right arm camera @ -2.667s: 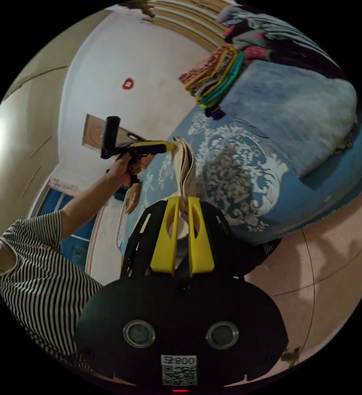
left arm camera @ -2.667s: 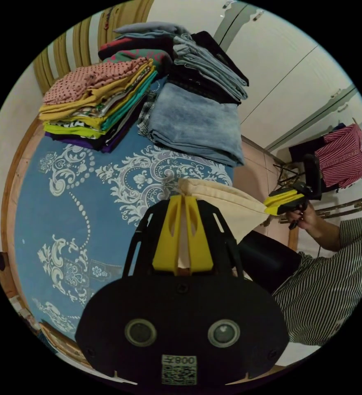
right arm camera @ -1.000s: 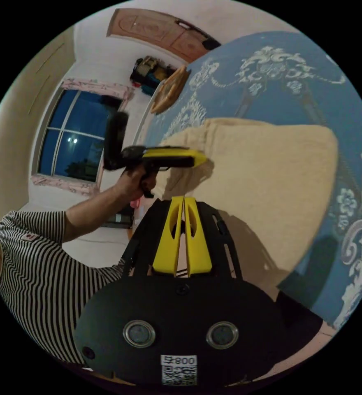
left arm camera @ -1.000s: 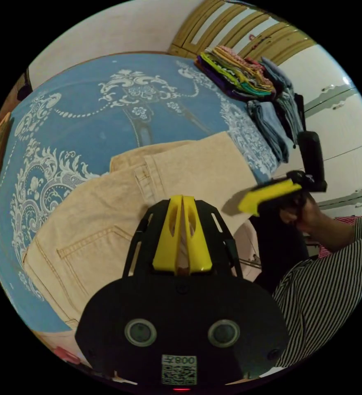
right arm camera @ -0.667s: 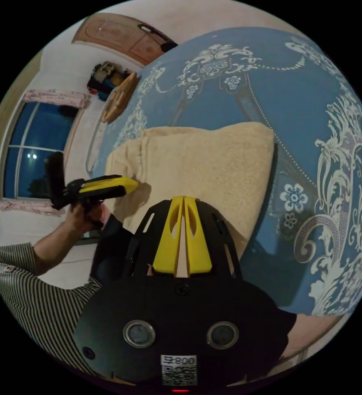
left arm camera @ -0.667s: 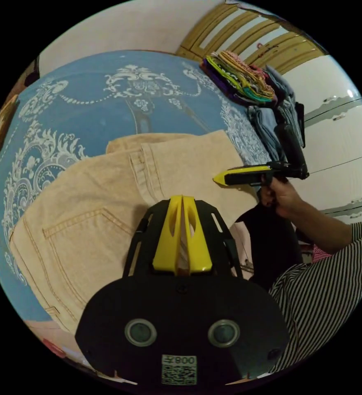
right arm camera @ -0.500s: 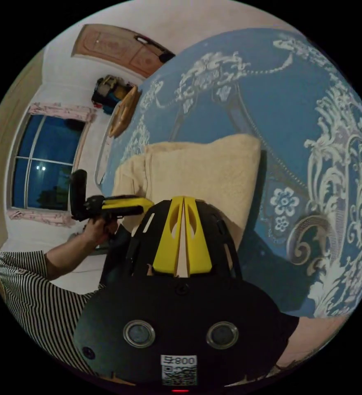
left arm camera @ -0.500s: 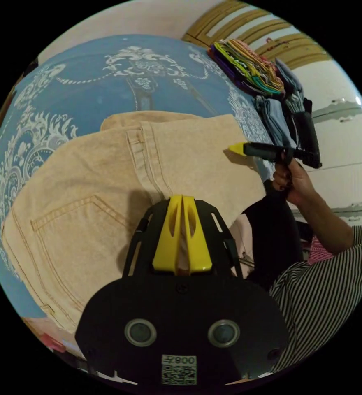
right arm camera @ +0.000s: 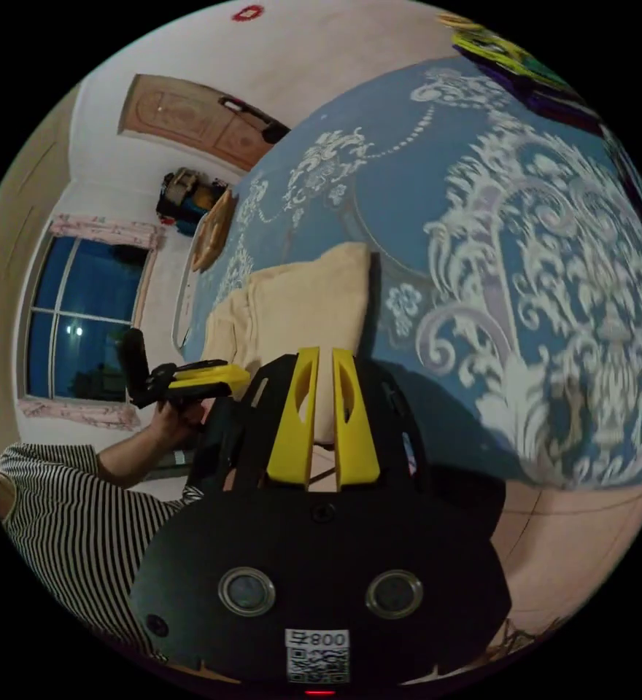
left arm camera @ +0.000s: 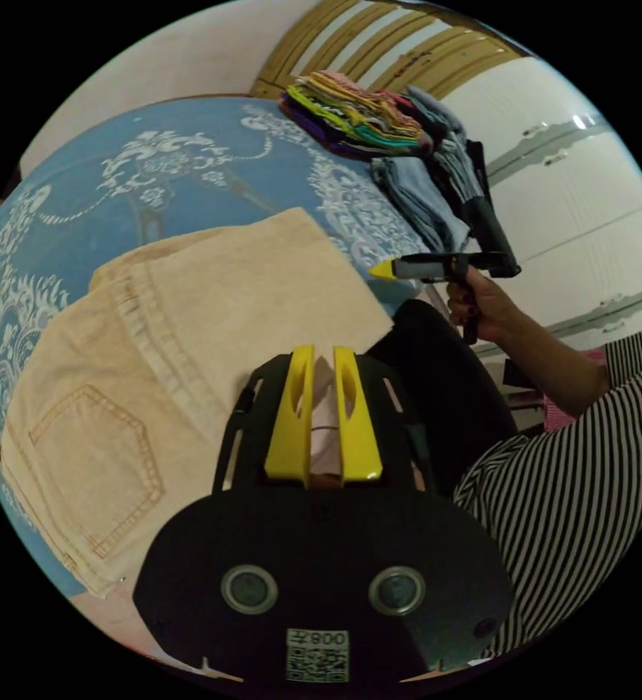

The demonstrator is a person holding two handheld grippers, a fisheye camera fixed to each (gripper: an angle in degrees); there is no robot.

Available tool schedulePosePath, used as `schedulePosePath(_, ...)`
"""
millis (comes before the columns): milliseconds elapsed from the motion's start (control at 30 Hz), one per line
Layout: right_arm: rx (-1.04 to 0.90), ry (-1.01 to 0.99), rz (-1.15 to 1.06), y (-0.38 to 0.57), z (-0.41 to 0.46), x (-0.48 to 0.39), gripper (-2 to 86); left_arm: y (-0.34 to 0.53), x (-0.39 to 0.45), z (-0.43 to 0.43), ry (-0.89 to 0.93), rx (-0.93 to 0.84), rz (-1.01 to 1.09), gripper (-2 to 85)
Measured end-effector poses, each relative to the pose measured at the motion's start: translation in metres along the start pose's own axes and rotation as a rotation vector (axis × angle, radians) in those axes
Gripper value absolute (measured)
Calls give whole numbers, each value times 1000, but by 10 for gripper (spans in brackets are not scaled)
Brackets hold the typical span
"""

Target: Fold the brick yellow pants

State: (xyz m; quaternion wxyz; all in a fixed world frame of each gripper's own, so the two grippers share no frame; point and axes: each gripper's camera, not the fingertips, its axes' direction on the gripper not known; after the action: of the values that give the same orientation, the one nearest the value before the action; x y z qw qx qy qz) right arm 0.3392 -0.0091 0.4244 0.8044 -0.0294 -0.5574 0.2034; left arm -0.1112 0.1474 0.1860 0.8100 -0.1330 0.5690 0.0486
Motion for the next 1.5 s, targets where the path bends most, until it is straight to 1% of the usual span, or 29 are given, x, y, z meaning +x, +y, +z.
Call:
schedulePosePath(100,-46,-112,84,6,5,21,59,2,42,19,4,-14,86,109)
schedulePosePath(200,-104,-209,117,-3,16,29,66,3,80,42,-93,-67,160,134)
schedulePosePath(267,-124,-235,115,-10,16,30,67,7,102,61,-230,-138,160,127)
schedulePosePath(333,-154,-228,76,-17,17,24,68,13,116,66,-344,-144,159,108)
schedulePosePath(367,-162,-223,64,-19,17,21,69,19,123,66,-349,-148,167,92)
schedulePosePath(467,-176,-199,20,-30,12,14,67,36,131,54,-295,-102,139,60)
schedulePosePath(567,-80,-264,43,-44,-1,21,64,52,136,38,-237,-54,102,43)
schedulePosePath(633,9,-257,74,-62,-8,26,75,61,142,29,-226,-38,100,38)
schedulePosePath(700,31,-230,77,-80,-3,24,83,69,148,22,-220,-31,101,35)
schedulePosePath(867,-66,-223,97,-125,34,17,87,96,168,-1,-229,-29,139,32)
schedulePosePath(933,-100,-266,111,-135,50,13,70,105,174,-9,-234,-28,155,31)
schedulePosePath(1000,-116,-278,116,-139,55,10,54,112,180,-20,-226,-24,171,29)
schedulePosePath(1067,-101,-261,87,-138,51,2,40,121,191,-36,-181,1,203,28)
schedulePosePath(1167,-36,-227,50,-129,38,-11,28,133,202,-51,-114,28,238,28)
schedulePosePath(1233,-10,-171,96,-118,36,-8,24,141,204,-53,-81,3,240,28)
schedulePosePath(1300,-19,-175,144,-110,45,-3,23,154,204,-58,-64,-21,237,28)
schedulePosePath(1400,35,-229,158,-101,57,-16,22,180,197,-94,-43,45,213,27)
schedulePosePath(1500,73,-264,106,-102,69,-52,22,213,177,-149,11,162,136,26)
